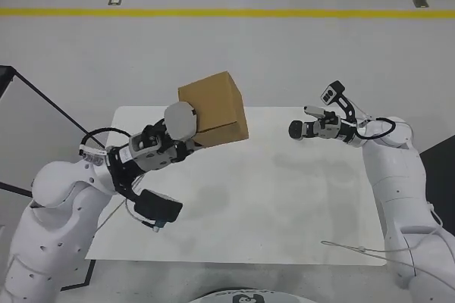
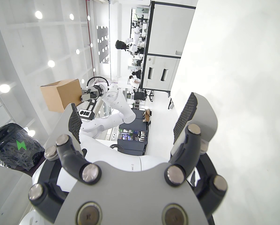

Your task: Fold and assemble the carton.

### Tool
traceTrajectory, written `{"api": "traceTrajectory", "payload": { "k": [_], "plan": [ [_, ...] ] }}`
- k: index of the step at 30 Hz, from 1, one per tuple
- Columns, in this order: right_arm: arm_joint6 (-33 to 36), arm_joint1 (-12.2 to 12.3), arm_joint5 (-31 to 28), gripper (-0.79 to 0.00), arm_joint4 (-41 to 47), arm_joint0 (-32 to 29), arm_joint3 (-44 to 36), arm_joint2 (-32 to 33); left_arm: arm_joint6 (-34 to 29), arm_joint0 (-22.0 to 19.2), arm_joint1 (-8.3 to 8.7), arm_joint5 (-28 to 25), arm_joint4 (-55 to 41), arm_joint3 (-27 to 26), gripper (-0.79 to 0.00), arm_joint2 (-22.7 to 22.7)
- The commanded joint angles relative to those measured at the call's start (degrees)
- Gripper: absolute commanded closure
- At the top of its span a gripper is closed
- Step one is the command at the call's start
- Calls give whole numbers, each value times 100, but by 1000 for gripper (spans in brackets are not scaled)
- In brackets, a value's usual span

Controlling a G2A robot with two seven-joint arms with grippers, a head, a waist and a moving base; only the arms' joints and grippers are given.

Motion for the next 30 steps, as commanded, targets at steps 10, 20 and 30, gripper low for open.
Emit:
{"api": "traceTrajectory", "payload": {
  "k": [10, 20, 30],
  "plan": [
    [0, 0, 0, -785, 0, 0, 0, 0, 76, 70, -20, -729, -1149, 335, 0, 156],
    [0, 0, 0, -785, 0, 0, 0, 0, 757, 137, -52, -800, -1991, 592, 0, 271],
    [0, 0, 0, -785, 0, 0, 0, 0, 2505, 0, -87, -790, -2211, 1285, 0, 708]
  ]
}}
